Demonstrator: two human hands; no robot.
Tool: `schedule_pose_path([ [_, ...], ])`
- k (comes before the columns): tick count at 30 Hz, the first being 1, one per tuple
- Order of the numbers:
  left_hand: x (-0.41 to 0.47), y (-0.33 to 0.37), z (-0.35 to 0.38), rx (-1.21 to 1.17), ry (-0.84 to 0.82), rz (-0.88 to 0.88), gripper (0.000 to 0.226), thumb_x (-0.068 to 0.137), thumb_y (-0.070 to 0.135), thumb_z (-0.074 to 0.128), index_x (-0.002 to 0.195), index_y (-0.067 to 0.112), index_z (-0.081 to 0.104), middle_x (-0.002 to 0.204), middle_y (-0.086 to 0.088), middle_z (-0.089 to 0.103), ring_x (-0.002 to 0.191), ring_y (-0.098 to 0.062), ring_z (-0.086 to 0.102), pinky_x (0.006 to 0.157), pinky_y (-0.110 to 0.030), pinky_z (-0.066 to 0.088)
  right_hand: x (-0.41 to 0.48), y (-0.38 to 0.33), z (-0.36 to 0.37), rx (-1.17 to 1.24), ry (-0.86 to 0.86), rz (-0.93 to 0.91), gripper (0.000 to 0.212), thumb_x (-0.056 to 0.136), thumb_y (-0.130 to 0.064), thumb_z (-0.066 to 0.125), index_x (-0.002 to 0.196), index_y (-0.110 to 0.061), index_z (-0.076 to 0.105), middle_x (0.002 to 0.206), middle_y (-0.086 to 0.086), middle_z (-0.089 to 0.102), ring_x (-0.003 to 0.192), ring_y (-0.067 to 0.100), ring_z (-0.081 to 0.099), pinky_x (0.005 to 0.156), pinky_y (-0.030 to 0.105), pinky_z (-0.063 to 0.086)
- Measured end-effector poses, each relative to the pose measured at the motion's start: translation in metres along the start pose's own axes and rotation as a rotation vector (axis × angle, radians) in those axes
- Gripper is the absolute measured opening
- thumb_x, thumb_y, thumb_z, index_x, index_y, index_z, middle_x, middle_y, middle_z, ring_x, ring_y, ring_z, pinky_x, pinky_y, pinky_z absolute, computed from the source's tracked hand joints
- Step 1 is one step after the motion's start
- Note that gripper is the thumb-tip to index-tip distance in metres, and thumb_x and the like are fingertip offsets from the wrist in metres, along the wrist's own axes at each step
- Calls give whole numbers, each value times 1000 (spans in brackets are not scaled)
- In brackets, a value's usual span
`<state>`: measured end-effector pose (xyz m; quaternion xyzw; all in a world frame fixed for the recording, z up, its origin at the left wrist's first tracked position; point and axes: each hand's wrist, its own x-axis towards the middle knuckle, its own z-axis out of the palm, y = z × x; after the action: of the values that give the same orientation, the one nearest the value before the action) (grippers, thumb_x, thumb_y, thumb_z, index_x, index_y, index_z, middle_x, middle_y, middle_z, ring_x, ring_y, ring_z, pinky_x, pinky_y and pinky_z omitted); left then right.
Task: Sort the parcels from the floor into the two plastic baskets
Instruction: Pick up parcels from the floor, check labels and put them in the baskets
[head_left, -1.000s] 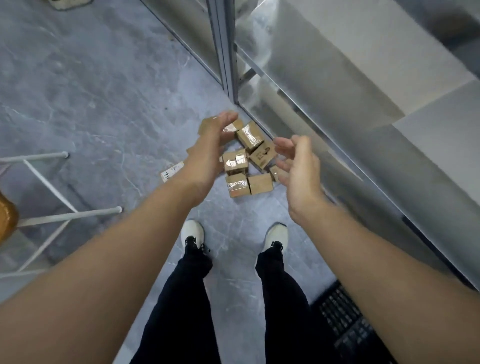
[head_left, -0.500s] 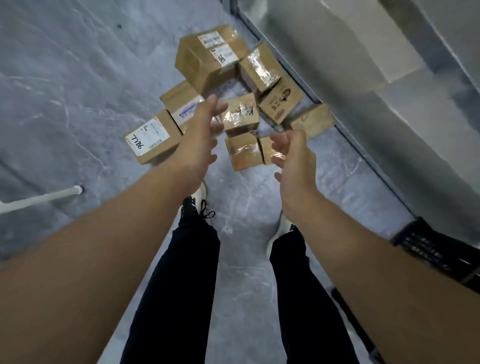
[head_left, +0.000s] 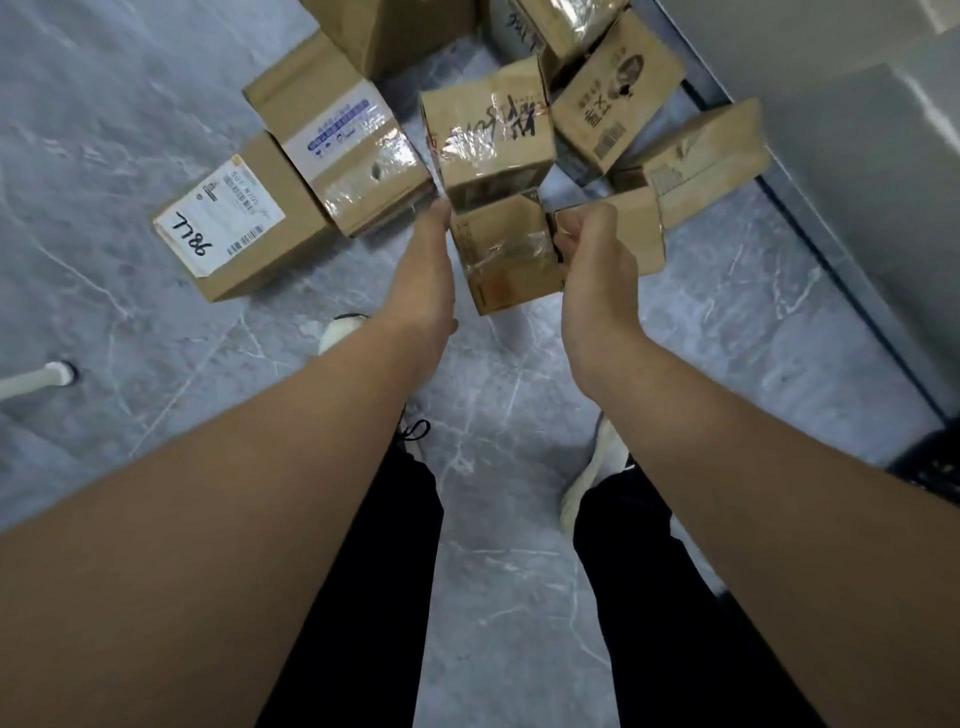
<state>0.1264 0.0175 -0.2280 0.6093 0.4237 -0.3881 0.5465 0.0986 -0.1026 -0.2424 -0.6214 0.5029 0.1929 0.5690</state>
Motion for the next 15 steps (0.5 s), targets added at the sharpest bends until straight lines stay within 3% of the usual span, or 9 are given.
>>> schedule_pose_path([
  [2,9,-5,5,-32,22,-8,36,105,57,34,91,37,60,98,9,60,101,-17,59,107,-43,41,5,7,4,-40,-5,-20,46,109,-40,42,105,-5,71,99,-1,74,93,11,64,75,29,46],
  [3,13,-8,6,-47,7,-9,35,104,60,35,88,37,58,99,9,60,105,-19,58,105,-43,41,6,10,5,-62,-1,-33,45,109,-39,42,103,-4,70,98,1,73,90,11,62,74,30,45],
  [5,19,-10,8,-79,-46,-14,37,99,65,36,93,37,60,107,7,62,114,-23,56,102,-43,40,7,14,7,-119,1,-73,38,110,-37,42,93,-11,65,91,0,66,84,10,57,74,29,42],
  [8,23,-13,8,-117,-35,-14,35,104,59,33,91,38,58,103,8,65,111,-22,60,108,-47,40,8,14,9,-138,20,-109,33,110,-35,41,89,-20,61,87,-7,60,81,8,54,73,28,41],
  [13,21,-16,-1,-139,-30,-50,44,103,61,34,93,33,66,99,4,70,108,-24,65,107,-47,44,7,12,11,-119,22,14,38,108,-44,43,98,-18,68,98,-4,68,90,9,59,74,31,41],
  [15,17,-17,-7,-135,-20,-79,45,101,64,35,96,32,66,104,1,70,108,-27,66,107,-49,45,2,14,13,-123,-5,36,53,103,-52,43,113,-9,74,107,10,73,90,9,62,73,33,44],
])
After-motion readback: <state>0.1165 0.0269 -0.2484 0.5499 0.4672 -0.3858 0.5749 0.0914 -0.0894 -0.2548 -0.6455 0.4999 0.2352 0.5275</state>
